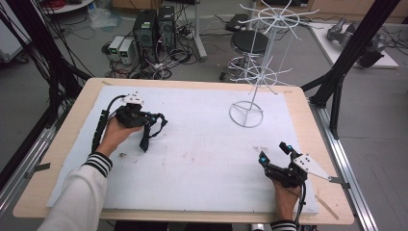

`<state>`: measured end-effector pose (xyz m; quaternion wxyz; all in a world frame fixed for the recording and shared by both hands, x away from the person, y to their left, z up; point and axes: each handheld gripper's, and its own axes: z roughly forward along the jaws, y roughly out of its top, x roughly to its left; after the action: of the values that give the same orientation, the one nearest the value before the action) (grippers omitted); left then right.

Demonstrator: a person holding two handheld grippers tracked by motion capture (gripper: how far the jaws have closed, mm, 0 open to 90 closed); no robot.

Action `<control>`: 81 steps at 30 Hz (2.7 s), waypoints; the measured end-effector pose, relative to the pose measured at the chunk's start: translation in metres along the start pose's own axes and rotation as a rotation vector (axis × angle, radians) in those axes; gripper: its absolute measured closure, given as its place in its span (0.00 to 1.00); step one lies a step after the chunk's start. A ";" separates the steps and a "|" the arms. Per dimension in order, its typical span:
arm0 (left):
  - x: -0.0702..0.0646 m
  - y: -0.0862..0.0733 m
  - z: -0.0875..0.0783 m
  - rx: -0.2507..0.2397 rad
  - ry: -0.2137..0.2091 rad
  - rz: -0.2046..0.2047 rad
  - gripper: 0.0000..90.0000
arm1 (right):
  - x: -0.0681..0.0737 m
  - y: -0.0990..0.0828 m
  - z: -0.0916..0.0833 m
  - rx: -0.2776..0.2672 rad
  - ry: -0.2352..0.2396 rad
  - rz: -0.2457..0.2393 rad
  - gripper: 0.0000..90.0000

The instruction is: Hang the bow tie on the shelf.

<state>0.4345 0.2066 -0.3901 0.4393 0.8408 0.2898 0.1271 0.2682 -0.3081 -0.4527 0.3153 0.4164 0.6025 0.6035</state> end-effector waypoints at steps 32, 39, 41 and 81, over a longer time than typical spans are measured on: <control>-0.021 0.035 0.000 -0.296 -0.044 -0.050 0.98 | 0.000 0.000 0.000 0.001 -0.001 -0.002 0.11; -0.032 0.049 0.007 -0.329 -0.078 -0.041 0.98 | 0.000 0.000 0.000 0.000 -0.002 -0.001 0.11; -0.034 0.052 0.010 -0.332 -0.080 -0.035 0.98 | 0.000 0.000 0.000 0.000 -0.001 0.001 0.11; -0.067 0.128 0.049 -0.424 -0.098 0.015 0.98 | 0.000 0.000 0.000 -0.004 0.002 0.003 0.11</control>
<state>0.4517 0.0767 -0.3113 0.6188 0.7370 0.2285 0.1476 0.2680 -0.3080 -0.4530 0.3149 0.4159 0.6009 0.6056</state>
